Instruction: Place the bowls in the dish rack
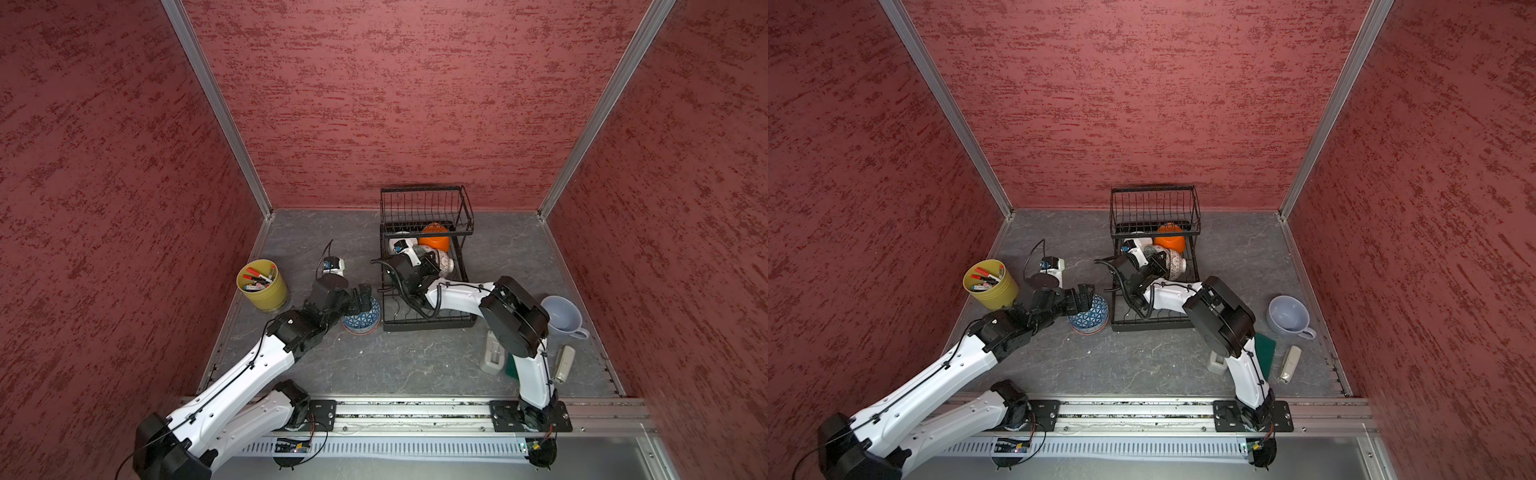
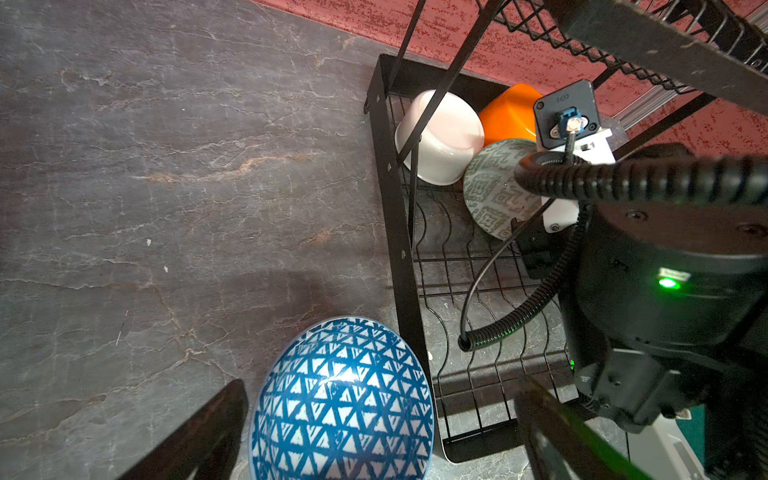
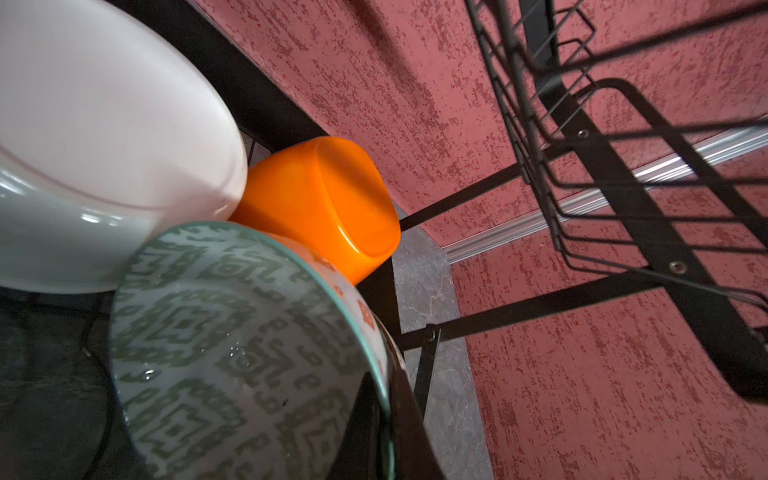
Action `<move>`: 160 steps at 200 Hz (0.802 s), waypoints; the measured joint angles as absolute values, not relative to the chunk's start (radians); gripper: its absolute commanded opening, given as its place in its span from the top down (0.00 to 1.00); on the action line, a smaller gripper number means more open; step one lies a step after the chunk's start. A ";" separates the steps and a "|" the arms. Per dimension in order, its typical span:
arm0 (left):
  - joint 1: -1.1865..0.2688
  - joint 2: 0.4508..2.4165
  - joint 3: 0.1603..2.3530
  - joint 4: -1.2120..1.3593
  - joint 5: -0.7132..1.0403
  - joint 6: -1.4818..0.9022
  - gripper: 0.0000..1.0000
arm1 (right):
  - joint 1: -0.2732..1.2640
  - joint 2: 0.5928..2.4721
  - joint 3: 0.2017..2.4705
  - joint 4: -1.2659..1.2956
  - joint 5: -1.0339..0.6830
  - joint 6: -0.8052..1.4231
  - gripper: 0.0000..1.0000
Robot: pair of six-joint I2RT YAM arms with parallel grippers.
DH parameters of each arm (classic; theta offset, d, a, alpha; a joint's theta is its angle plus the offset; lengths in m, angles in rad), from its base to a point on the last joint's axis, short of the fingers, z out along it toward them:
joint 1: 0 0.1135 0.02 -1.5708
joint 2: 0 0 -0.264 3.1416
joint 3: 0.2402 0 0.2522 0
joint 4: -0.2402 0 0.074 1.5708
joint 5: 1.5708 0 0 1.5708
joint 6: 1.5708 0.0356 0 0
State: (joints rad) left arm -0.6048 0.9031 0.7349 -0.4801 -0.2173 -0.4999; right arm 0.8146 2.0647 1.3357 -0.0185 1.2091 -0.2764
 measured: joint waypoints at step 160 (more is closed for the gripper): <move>-0.599 0.882 0.735 -0.500 -0.215 -0.500 0.00 | 0.830 2.125 1.476 -0.305 1.243 -0.027 1.00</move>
